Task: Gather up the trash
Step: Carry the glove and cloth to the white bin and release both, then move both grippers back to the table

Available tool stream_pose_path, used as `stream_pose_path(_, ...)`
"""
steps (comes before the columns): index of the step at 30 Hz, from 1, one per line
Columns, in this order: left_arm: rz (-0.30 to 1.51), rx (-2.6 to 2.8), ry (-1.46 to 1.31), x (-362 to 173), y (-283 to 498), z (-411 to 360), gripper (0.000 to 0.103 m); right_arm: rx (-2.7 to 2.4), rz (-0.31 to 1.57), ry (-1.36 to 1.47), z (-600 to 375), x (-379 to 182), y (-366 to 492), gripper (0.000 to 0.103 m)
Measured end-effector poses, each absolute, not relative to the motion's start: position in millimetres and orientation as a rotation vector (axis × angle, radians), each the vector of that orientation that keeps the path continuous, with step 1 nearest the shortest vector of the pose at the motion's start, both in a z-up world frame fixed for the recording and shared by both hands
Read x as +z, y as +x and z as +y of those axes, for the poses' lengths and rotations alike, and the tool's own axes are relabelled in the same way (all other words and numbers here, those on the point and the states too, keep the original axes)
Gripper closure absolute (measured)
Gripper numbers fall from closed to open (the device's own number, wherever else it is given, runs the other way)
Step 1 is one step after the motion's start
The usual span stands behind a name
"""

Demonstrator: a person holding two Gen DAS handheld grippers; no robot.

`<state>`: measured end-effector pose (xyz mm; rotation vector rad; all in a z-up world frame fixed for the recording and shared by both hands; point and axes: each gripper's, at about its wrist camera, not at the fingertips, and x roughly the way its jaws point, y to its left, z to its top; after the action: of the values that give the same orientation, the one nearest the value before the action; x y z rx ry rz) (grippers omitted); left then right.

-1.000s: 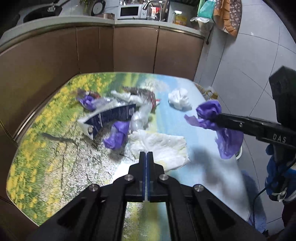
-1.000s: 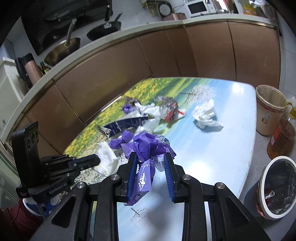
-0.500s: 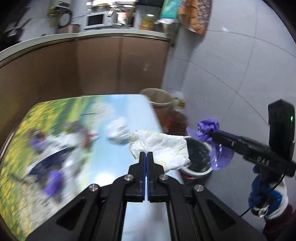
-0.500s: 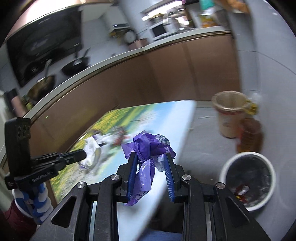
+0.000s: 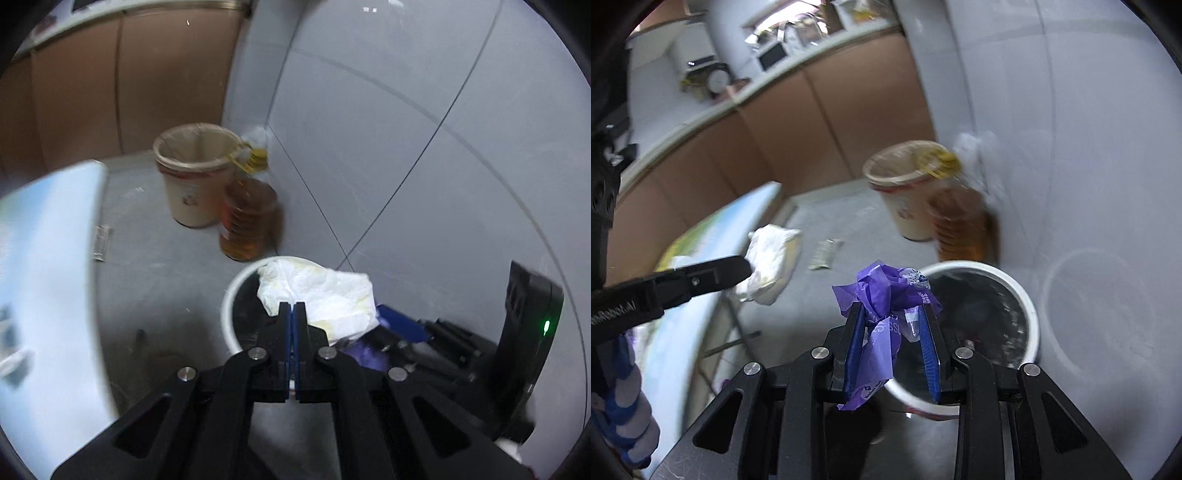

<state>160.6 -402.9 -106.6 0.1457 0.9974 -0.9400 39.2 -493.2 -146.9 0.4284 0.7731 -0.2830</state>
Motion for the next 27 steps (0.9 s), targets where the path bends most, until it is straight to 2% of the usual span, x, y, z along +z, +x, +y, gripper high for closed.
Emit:
stream_pose_path(8, 1.129, -0.96, 0.104, -154.5, 183.4, -456.6, 0.099, -0.369, 0.854, 0.441, -526.2, -200.3, 55.8, 0.067)
stream_pose_path(12, 1.146, -0.966, 0.069, -162.7, 186.8, -463.4, 0.072, -0.401, 0.877, 0.439, -532.2, -211.5, 58.4, 0.061)
stream_pose_path(20, 1.116, -0.955, 0.033, -147.4, 178.6, -444.8, 0.071, -0.419, 0.866, 0.433, -519.5, -197.1, 46.0, 0.054)
stream_pose_path(27, 0.94, -0.903, -0.029, -93.0, 151.0, -387.6, 0.071, -0.39, 0.802, 0.419, -493.3, -158.9, 34.1, 0.051)
